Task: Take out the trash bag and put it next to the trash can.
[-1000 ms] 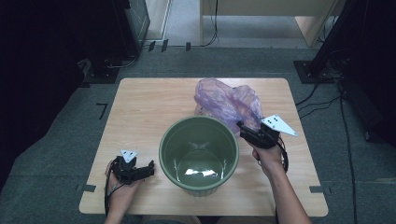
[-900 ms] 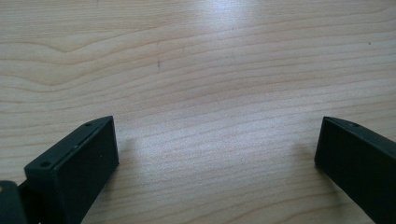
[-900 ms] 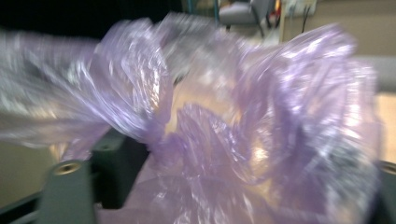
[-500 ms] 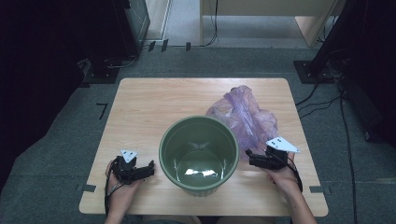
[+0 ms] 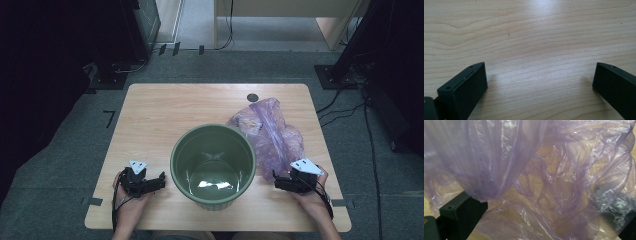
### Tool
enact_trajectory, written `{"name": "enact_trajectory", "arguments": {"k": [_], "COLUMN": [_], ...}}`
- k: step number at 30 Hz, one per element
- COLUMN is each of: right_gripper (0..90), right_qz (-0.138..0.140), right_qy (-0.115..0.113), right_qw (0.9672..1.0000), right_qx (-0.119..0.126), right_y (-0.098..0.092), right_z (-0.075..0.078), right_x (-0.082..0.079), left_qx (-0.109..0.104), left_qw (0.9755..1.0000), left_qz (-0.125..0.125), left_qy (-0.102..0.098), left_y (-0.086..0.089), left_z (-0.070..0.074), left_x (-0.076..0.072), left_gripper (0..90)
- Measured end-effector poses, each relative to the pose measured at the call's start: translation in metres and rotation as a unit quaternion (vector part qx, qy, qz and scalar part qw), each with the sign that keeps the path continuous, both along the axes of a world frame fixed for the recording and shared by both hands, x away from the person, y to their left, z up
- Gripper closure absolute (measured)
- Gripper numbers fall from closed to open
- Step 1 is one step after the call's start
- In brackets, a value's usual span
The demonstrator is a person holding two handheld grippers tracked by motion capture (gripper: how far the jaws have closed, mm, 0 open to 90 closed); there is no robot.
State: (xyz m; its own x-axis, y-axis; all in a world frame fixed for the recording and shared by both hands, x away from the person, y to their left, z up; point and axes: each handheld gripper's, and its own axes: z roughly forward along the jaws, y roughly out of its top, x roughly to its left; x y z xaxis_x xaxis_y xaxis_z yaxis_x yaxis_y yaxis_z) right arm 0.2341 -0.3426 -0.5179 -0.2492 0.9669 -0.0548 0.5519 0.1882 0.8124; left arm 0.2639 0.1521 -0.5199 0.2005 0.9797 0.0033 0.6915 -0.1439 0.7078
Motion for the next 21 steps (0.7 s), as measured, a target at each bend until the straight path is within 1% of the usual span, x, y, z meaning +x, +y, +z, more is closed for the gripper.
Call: {"name": "enact_trajectory", "arguments": {"k": [5, 10, 12, 17, 19, 21], "right_gripper": [0.9, 1.1, 1.1, 1.1, 1.8, 4.8], "right_qz": [-0.014, -0.022, -0.021, -0.028, -0.035, -0.044], "right_qy": [0.010, 0.014, 0.032, 0.059, 0.061, 0.058], "right_qw": [0.9998, 0.9997, 0.9993, 0.9978, 0.9975, 0.9973], "right_qx": [0.007, 0.001, 0.002, 0.007, 0.011, 0.012], "right_y": [-0.011, -0.020, -0.025, -0.033, -0.035, -0.037], "right_z": [-0.001, -0.003, -0.004, -0.006, -0.006, -0.006], "right_x": [-0.008, -0.016, -0.018, -0.022, -0.024, -0.026], "left_qx": [0.000, 0.000, 0.000, 0.000, 0.000, 0.000], "left_qw": [1.0000, 1.0000, 1.0000, 1.0000, 1.0000, 1.0000], "left_qz": [-0.001, -0.001, -0.001, -0.002, -0.002, -0.002], "left_qy": [0.000, -0.001, -0.001, 0.000, 0.000, 0.000], "left_y": [0.000, 0.000, 0.000, 0.000, 0.000, 0.000], "left_z": [0.000, 0.000, 0.000, 0.000, 0.000, 0.000], "left_x": [0.000, 0.000, 0.000, 0.000, 0.000, 0.000], "left_gripper": [0.0, 0.0, 0.0, 0.0, 0.0, 0.0]}}
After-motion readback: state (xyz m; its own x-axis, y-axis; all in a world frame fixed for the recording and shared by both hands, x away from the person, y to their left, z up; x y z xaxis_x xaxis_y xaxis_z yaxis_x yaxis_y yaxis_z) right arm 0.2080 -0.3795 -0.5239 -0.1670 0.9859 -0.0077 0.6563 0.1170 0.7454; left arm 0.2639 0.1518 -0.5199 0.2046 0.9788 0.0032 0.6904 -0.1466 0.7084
